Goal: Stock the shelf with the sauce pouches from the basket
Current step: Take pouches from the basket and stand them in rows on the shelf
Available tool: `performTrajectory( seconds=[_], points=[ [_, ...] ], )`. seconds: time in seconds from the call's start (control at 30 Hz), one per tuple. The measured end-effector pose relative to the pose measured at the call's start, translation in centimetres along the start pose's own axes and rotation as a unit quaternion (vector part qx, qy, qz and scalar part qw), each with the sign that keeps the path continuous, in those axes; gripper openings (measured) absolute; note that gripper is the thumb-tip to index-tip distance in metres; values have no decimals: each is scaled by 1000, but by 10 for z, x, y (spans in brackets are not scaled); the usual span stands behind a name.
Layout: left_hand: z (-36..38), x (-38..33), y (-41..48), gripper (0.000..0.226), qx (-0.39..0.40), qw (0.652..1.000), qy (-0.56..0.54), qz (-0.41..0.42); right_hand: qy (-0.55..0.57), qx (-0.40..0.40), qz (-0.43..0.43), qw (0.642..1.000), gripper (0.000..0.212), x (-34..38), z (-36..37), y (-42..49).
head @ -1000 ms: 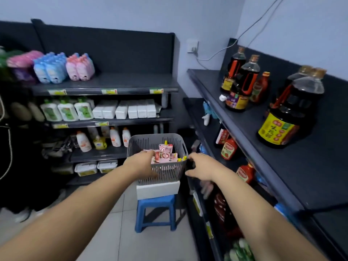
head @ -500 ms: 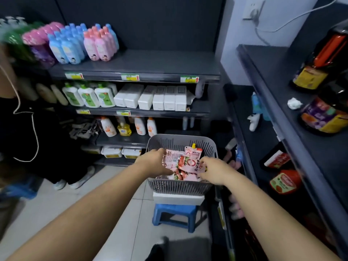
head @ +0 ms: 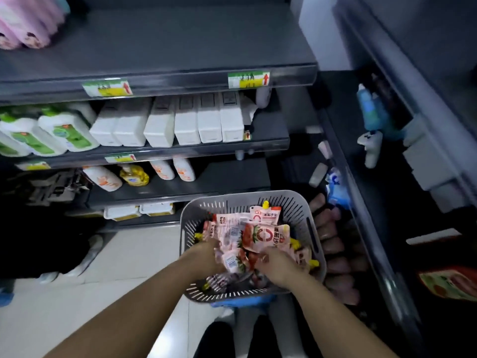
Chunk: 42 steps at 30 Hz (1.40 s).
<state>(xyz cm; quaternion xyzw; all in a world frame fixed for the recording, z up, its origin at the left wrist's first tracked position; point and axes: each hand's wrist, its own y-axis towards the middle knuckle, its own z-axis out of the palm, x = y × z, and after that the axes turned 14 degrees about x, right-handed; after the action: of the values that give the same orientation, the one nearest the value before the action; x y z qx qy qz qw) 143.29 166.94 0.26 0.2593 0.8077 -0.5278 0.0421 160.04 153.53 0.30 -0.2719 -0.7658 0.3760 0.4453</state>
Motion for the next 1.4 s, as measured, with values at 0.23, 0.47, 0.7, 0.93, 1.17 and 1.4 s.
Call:
performTrajectory(
  seconds=[0.23, 0.47, 0.7, 0.93, 1.17, 1.4],
  points=[
    [10, 1, 77, 63, 36, 999, -12, -24, 159, 40, 102, 981, 29, -22, 2, 70],
    [40, -5, 121, 92, 81, 995, 30, -52, 755, -26, 155, 637, 39, -28, 0, 114],
    [63, 14, 131, 65, 14, 993, 60, -96, 769, -71, 171, 612, 48, -25, 9, 127],
    [52, 7, 111, 28, 32, 999, 3, 39, 770, -94, 63, 628, 24, -39, 0, 115],
    [4, 8, 66, 44, -34, 989, 0, 144, 730, -65, -61, 677, 56, -58, -27, 80],
    [-8, -6, 83, 17, -195, 886, 163, 388, 755, -32, -140, 640, 44, -74, -54, 60]
  ],
)
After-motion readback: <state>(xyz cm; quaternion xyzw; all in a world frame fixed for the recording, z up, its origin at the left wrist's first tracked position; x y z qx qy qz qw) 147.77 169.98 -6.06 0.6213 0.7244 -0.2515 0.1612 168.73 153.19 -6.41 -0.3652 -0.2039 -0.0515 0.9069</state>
